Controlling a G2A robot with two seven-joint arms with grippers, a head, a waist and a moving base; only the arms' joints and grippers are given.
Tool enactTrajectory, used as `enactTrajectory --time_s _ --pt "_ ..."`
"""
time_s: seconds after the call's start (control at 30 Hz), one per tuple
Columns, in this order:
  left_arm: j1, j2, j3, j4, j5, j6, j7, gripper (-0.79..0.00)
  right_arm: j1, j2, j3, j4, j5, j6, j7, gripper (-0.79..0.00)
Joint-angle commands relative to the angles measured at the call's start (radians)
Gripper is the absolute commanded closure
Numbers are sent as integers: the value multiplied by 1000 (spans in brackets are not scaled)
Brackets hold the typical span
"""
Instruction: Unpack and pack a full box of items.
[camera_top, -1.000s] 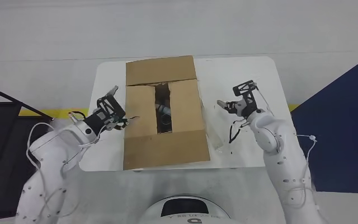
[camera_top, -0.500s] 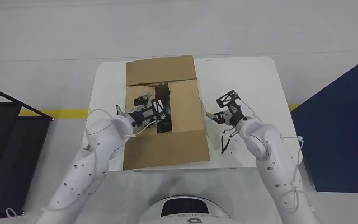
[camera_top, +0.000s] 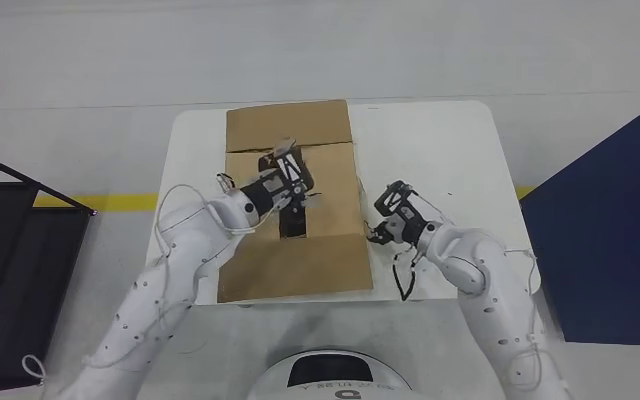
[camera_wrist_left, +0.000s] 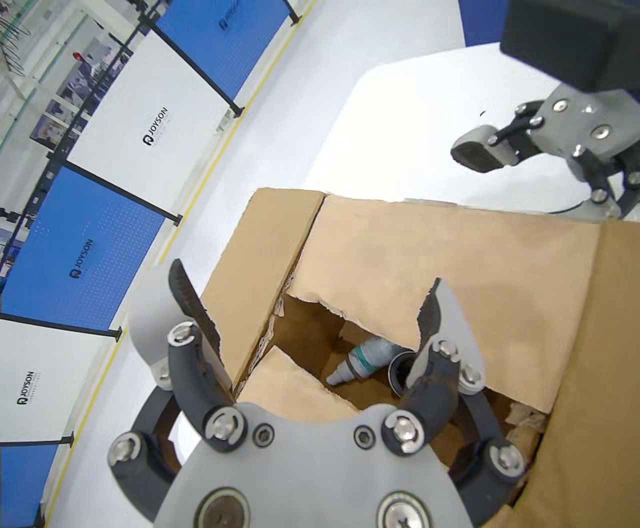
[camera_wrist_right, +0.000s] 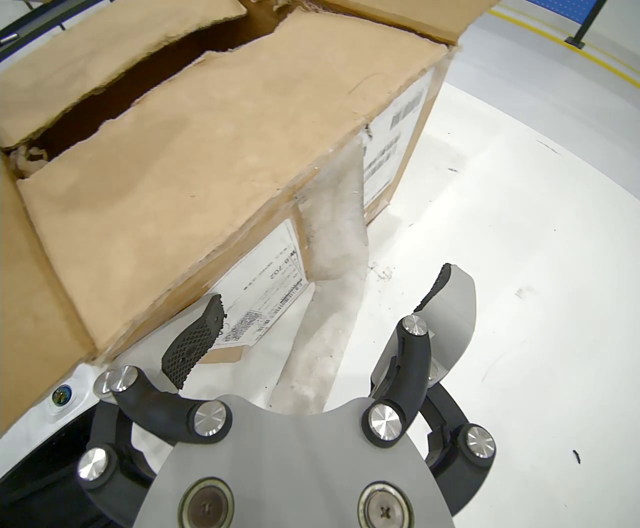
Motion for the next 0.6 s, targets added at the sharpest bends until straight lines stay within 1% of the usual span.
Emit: enactTrajectory --time_s 0.0,0.13,0.23,0.3,0.4,0.57 --pt "11 2 1 -3 43 7 -31 -785 -11 3 10 -7 -8 8 -8 -785" --pt "35 8 -16 25 119 5 -142 -785 -20 7 21 -6 -27 35 -21 -785" --pt "39 7 -18 48 107 -8 -186 -785 -17 10 20 -1 -28 36 -22 -785" --pt "30 4 -2 62 93 -17 -209 -785 -14 11 18 0 -30 37 -25 -785" --pt "-3 -7 43 97 50 -20 -220 -785 -10 12 10 0 -39 52 -33 -785" --pt "-84 -34 126 175 -26 33 -217 -785 -16 14 -8 -11 -55 50 -57 -785"
